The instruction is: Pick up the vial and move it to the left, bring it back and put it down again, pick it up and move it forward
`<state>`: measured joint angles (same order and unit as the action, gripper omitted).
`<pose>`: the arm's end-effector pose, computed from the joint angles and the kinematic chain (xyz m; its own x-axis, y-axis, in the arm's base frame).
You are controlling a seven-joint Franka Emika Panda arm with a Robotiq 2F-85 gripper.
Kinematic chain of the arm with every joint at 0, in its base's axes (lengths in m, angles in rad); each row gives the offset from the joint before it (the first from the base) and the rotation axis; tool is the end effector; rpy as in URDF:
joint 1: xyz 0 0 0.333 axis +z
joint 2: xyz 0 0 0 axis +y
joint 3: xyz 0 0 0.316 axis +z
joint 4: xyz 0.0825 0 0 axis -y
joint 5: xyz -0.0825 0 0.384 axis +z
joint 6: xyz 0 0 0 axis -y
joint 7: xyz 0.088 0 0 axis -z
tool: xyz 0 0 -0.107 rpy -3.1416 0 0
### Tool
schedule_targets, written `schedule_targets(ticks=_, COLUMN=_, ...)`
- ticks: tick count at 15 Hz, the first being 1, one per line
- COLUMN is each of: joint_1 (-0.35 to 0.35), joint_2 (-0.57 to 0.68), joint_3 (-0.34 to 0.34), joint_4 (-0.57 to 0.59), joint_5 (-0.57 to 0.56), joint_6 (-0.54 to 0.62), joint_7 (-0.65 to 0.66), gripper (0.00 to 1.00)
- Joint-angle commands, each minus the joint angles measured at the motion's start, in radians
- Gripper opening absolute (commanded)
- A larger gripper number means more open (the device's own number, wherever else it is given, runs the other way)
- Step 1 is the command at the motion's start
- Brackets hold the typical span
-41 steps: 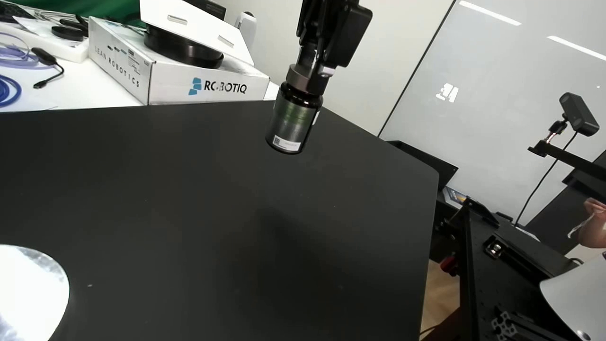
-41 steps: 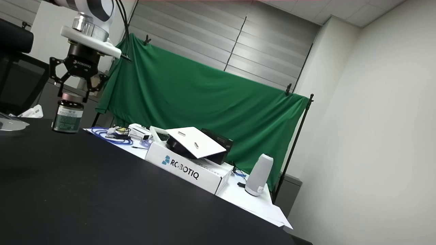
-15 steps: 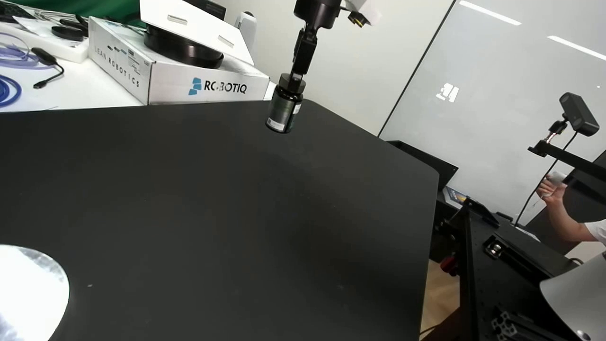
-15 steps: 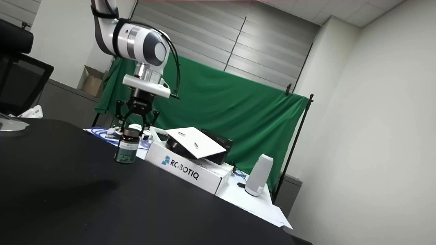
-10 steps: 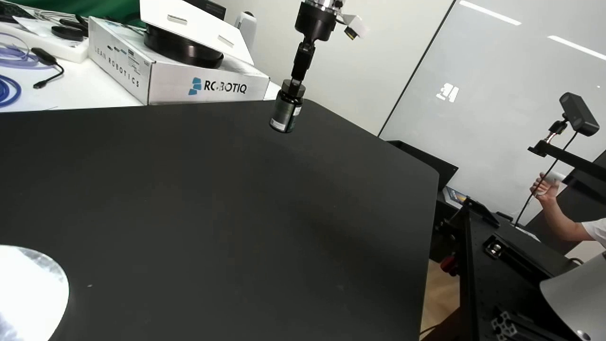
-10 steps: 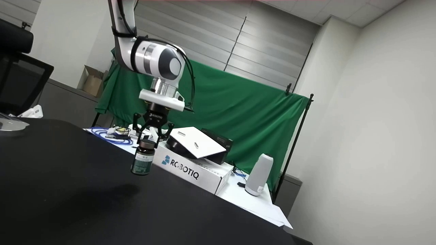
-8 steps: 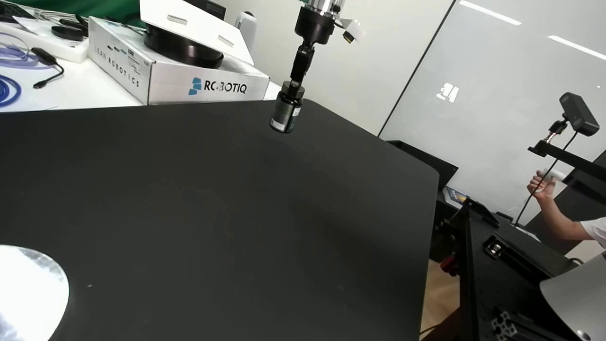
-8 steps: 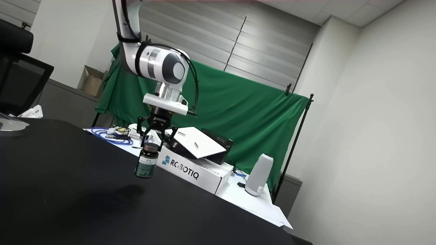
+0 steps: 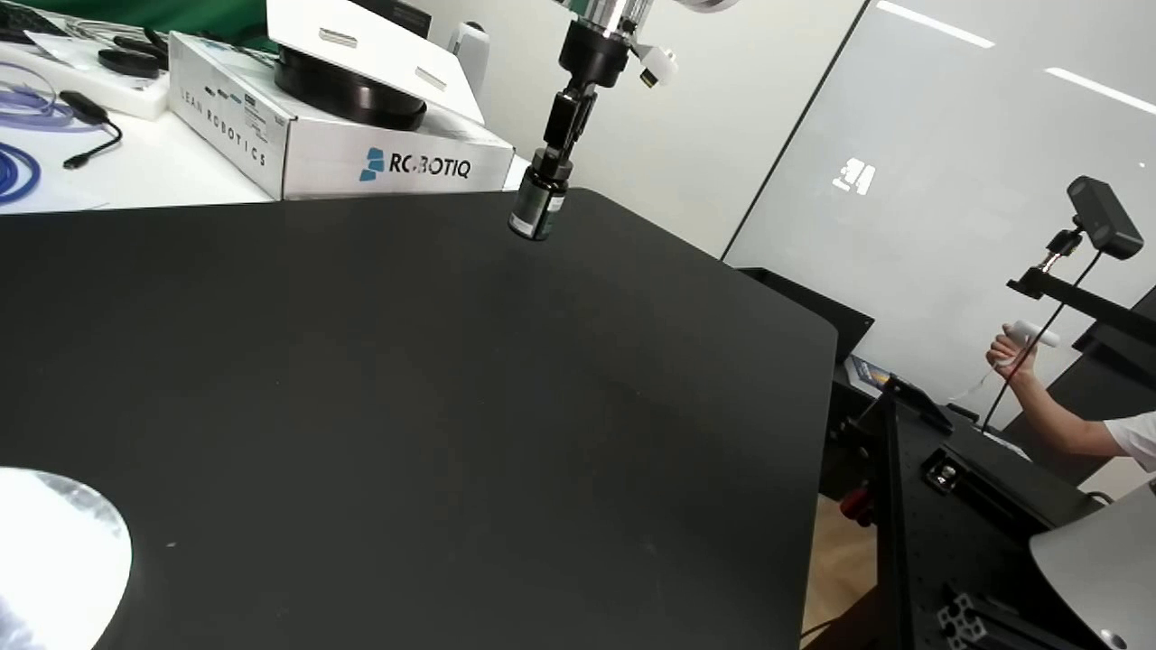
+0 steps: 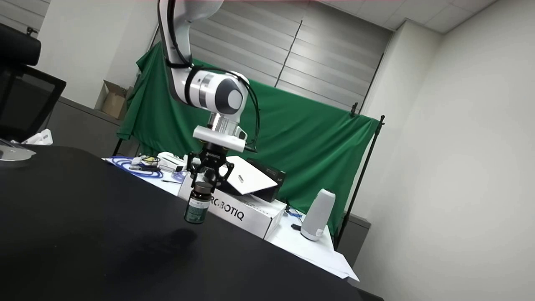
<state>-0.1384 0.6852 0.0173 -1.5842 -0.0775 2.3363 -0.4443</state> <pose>0.7004 -0.0883 0.2409 0.9308 0.3634 0.0387 0.3601 -0.9301 0.0720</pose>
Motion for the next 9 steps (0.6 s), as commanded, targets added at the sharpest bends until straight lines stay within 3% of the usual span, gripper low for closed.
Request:
schedule_targets(ticks=1, joint_1=-0.011, joint_2=0.062, joint_3=-0.012, joint_4=0.089, joint_5=-0.001, joint_6=-0.025, joint_7=0.032, gripper=0.36)
schedule_targets(ticks=9, joint_1=-0.031, joint_2=0.125, joint_3=-0.014, joint_4=0.126, joint_5=0.002, joint_6=-0.021, joint_7=0.027, gripper=0.36)
